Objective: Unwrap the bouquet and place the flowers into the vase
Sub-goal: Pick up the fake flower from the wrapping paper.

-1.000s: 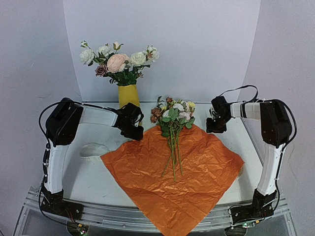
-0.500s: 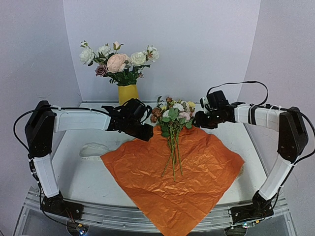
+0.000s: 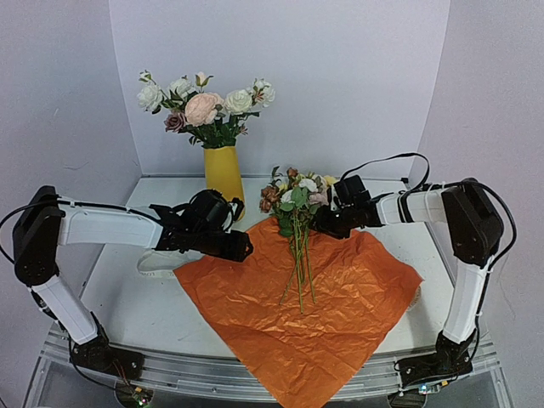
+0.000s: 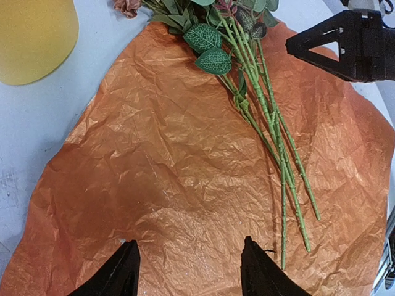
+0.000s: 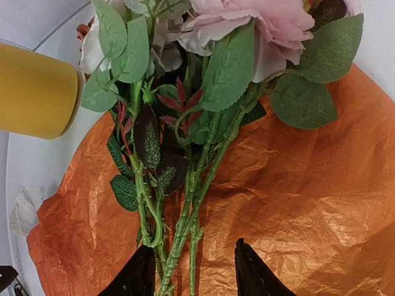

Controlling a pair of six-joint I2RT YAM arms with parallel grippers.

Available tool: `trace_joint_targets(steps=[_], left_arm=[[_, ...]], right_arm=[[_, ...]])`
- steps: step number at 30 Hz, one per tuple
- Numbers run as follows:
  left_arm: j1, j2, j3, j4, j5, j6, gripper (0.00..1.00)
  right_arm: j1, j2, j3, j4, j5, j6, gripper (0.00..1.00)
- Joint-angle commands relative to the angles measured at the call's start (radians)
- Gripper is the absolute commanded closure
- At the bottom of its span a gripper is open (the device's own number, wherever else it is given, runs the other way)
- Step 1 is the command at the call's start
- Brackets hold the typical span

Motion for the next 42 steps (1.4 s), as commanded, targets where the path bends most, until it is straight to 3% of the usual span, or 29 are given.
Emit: trace_joint_targets(steps=[1,12,17,37,42], left_arm=[[0.001,-0.079,-0.055,0.115,0.036,-0.047,0.43],[0.001,-0.080,-0.071,0.118,0.036,-0.047,0.43],[0.001,-0.093,-0.088,0.117,0.028,-0.046,0.43],[0.001,-0.127,-0.127,0.127,-0.006,-0.042,0.43],[0.001,-0.129,-0.131,0.127,-0.009,-0.038,0.43]], right_arm=[[0.041,-0.019,-0.017,0.081,-0.019,0.029,0.55],[0.109,-0.020,-0.110,0.149,-0.016,0.101,0.66],[0.115,-0.011,-0.113,0.160,-0.014,0.115,0.77],[0.115,0.053,-0.073,0.144,0.015,0.141,0.77],[0.115,0.050,-0.064,0.142,0.023,0.143,0.90]])
